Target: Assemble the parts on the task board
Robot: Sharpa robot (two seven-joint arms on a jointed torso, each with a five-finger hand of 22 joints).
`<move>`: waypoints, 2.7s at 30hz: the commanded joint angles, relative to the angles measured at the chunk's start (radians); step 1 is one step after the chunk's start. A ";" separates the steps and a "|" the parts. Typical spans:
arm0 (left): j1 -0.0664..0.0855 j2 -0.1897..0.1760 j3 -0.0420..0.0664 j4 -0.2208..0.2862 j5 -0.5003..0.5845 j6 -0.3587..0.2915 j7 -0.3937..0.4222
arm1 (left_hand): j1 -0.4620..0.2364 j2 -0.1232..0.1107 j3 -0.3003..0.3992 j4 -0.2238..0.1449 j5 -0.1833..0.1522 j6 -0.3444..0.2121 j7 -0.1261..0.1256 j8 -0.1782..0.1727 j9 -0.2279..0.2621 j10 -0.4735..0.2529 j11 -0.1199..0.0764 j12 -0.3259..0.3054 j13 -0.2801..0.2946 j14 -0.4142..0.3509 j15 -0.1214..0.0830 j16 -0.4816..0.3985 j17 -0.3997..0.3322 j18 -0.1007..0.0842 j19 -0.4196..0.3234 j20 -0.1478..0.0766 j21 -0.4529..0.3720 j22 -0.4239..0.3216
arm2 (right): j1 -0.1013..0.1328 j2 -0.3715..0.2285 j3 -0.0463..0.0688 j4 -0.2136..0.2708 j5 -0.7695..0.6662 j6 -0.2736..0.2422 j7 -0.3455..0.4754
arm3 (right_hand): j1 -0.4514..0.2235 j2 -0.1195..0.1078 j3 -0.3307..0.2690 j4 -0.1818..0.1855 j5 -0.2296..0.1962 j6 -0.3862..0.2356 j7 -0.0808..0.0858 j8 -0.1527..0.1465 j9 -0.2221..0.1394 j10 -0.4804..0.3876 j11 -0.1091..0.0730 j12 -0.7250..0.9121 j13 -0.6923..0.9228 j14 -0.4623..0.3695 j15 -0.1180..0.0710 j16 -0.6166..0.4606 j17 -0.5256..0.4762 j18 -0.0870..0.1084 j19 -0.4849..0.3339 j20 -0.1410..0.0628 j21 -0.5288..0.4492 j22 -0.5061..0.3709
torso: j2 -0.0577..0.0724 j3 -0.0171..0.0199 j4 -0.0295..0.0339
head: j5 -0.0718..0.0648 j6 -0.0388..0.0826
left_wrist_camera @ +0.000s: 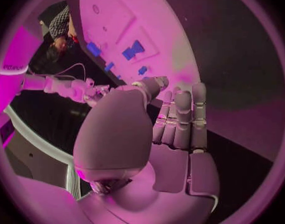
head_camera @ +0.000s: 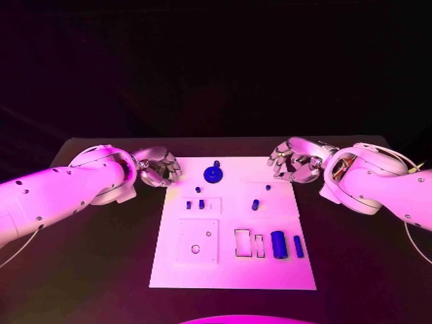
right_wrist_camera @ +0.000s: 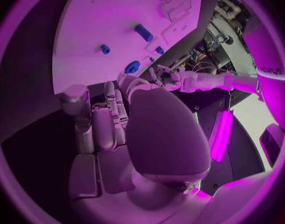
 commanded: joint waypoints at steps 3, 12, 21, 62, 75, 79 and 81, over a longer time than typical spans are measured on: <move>0.005 -0.034 0.004 0.029 0.594 0.007 0.138 | 0.006 0.012 0.008 -0.017 0.004 0.026 0.016 0.016 0.005 0.022 0.005 0.026 0.008 -0.046 0.001 -0.049 -0.088 0.007 -0.009 0.000 0.006 0.005 | -0.018 0.002 -0.002 0.015 -0.259 0.034 -0.050 | -0.019 -0.012 0.016 -0.002 -0.011 0.019 0.007 -0.010 -0.002 0.002 0.007 -0.024 -0.019 0.043 0.000 0.008 0.006 -0.014 0.014 0.004 0.031 0.022 | 0.002 -0.0001 0.0014 | -0.011 0.003; 0.005 -0.073 0.004 0.109 1.004 -0.036 0.284 | -0.034 0.022 0.001 -0.031 0.002 0.025 0.025 0.015 0.006 -0.021 0.016 0.043 -0.004 -0.141 0.012 -0.224 -0.189 0.006 -0.089 0.012 -0.072 -0.031 | -0.047 0.023 -0.005 0.014 -0.351 0.002 -0.103 | -0.031 -0.016 0.021 -0.003 -0.016 0.024 0.008 -0.016 -0.004 -0.004 0.011 -0.039 -0.030 0.042 0.002 0.012 0.009 -0.015 0.016 0.006 0.039 0.030 | 0.000 -0.0033 0.0028 | -0.022 0.003; 0.004 -0.086 0.004 0.135 1.070 -0.041 0.328 | -0.037 0.031 -0.006 -0.034 0.002 0.028 0.026 0.017 0.007 -0.017 0.015 0.053 -0.008 -0.142 0.012 -0.262 -0.211 0.006 -0.090 0.013 -0.096 -0.047 | -0.066 0.055 -0.006 -0.007 -0.376 0.004 -0.119 | -0.037 -0.011 0.031 -0.007 -0.009 0.032 0.008 -0.019 -0.004 0.008 0.010 -0.043 -0.036 0.045 0.004 0.020 0.016 -0.019 0.025 0.007 0.065 0.045 | 0.001 -0.0020 0.0031 | -0.022 0.001; 0.004 -0.091 0.004 0.145 1.068 -0.018 0.312 | -0.036 0.047 -0.025 -0.046 0.002 0.061 0.019 0.037 0.015 0.013 0.005 0.077 -0.010 -0.086 0.001 -0.246 -0.205 0.008 -0.048 0.003 -0.090 -0.051 | -0.112 0.112 -0.009 -0.052 -0.423 0.035 -0.139 | -0.054 0.060 0.168 -0.172 -0.010 0.168 -0.032 0.021 0.042 0.187 -0.037 -0.075 -0.047 0.052 -0.036 0.049 0.029 -0.043 0.073 -0.025 0.230 0.158 | 0.001 -0.0004 0.0014 | -0.020 -0.012; 0.004 -0.092 0.003 0.145 1.065 -0.016 0.305 | -0.038 0.045 -0.027 -0.047 0.003 0.060 0.019 0.037 0.015 0.011 0.005 0.077 -0.011 -0.089 0.001 -0.248 -0.205 0.007 -0.048 0.002 -0.092 -0.052 | -0.112 0.102 -0.009 -0.032 -0.450 -0.050 -0.166 | -0.071 0.059 0.197 -0.208 -0.015 0.178 -0.036 0.018 0.048 0.205 -0.041 -0.089 -0.042 0.051 -0.040 0.043 0.016 -0.047 0.080 -0.030 0.257 0.176 | 0.000 -0.0005 0.0010 | -0.023 -0.011; 0.004 -0.093 0.003 0.145 1.065 -0.016 0.304 | -0.039 0.045 -0.027 -0.046 0.003 0.057 0.020 0.036 0.015 0.009 0.006 0.076 -0.012 -0.092 0.002 -0.250 -0.205 0.007 -0.048 0.002 -0.093 -0.053 | -0.109 0.096 -0.008 -0.023 -0.451 -0.069 -0.169 | -0.074 0.058 0.201 -0.213 -0.015 0.180 -0.036 0.017 0.049 0.208 -0.041 -0.091 -0.041 0.051 -0.041 0.043 0.016 -0.048 0.082 -0.030 0.263 0.180 | 0.000 -0.0006 0.0013 | -0.025 -0.009; 0.004 -0.093 0.003 0.145 1.065 -0.016 0.304 | -0.040 0.045 -0.027 -0.046 0.003 0.056 0.021 0.036 0.015 0.008 0.006 0.075 -0.012 -0.092 0.002 -0.251 -0.205 0.007 -0.049 0.002 -0.094 -0.053 | -0.106 0.093 -0.007 -0.018 -0.451 -0.079 -0.170 | -0.076 0.057 0.202 -0.215 -0.015 0.181 -0.036 0.017 0.049 0.210 -0.041 -0.092 -0.040 0.051 -0.041 0.044 0.016 -0.049 0.083 -0.030 0.266 0.181 | 0.000 -0.0009 0.0011 | -0.025 -0.009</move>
